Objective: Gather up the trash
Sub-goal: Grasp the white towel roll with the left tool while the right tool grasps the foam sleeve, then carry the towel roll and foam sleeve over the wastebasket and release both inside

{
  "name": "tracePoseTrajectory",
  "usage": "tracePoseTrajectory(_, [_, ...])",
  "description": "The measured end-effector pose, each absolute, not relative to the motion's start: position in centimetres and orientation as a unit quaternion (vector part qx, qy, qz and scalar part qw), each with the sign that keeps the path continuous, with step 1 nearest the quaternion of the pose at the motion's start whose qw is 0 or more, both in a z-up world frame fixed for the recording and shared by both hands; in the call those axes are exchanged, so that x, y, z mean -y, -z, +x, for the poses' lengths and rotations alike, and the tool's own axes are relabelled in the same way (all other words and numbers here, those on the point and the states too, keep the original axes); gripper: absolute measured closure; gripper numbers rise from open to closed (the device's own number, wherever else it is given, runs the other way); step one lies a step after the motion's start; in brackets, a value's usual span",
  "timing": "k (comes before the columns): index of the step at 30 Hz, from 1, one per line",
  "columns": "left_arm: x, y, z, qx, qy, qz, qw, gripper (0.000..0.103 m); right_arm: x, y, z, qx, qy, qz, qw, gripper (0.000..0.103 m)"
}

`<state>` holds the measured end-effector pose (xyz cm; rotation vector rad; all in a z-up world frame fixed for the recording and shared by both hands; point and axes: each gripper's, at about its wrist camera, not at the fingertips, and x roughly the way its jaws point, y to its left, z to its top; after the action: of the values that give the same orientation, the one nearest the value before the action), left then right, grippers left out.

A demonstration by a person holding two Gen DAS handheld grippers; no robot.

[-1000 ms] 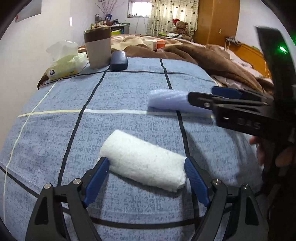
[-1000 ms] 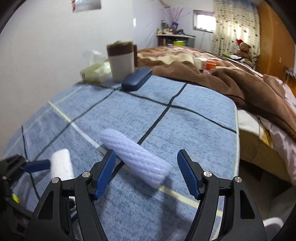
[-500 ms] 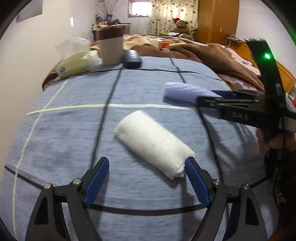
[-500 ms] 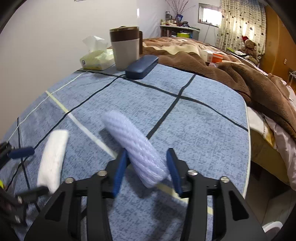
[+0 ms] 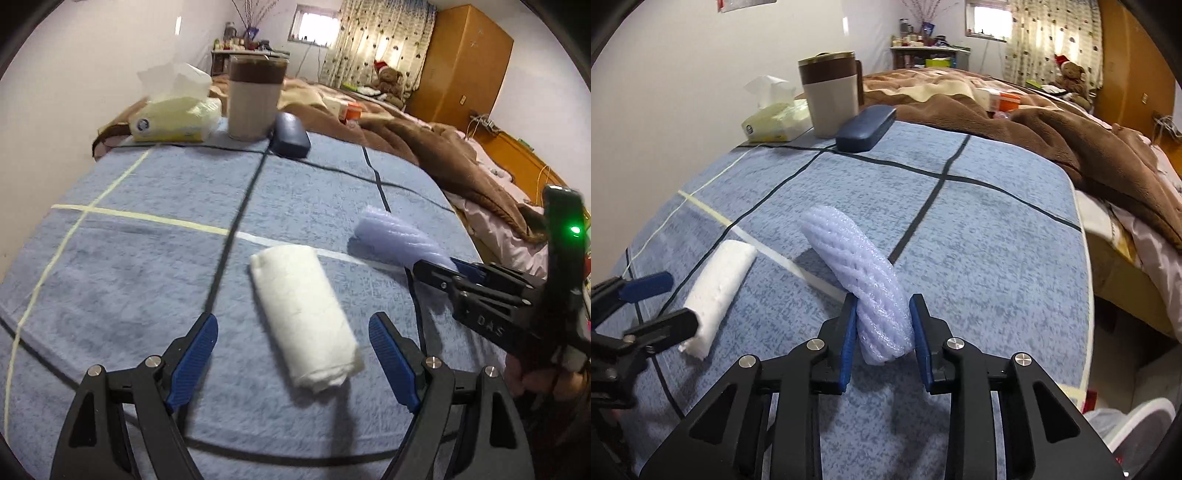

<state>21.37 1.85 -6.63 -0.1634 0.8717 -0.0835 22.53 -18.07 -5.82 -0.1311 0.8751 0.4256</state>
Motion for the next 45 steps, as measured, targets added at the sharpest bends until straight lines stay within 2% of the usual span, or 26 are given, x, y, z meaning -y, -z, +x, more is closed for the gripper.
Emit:
tracePoseTrajectory(2, [-1.2,7.0,21.9,-0.424,0.030,-0.060,0.903,0.019,18.2,5.8,22.4,-0.419,-0.202,-0.060,0.883,0.074])
tracePoseTrajectory(6, [-0.7,8.0,22.8,-0.445,0.019,-0.044,0.894,0.032,18.2,5.8,22.2,-0.417,-0.195,-0.055,0.886,0.074])
tracePoseTrajectory(10, [-0.6,7.8,22.6,-0.441,0.021,-0.041,0.896,0.039,18.3,5.6,21.9,-0.417,-0.197,-0.048,0.886,0.074])
tracePoseTrajectory(14, [-0.2,7.7,22.4,-0.443,0.033,-0.036,0.895,0.058,18.6,5.2,21.4,-0.410,-0.194,-0.043,0.890,0.074])
tracePoseTrajectory(18, [-0.1,7.4,22.0,-0.439,0.043,-0.037,0.897,0.066,19.1,4.7,20.7,-0.400,-0.184,-0.034,0.897,0.074])
tracePoseTrajectory(45, [4.0,0.1,15.4,-0.343,0.132,-0.006,0.930,0.066,25.3,-0.7,12.3,-0.317,-0.095,0.030,0.943,0.074])
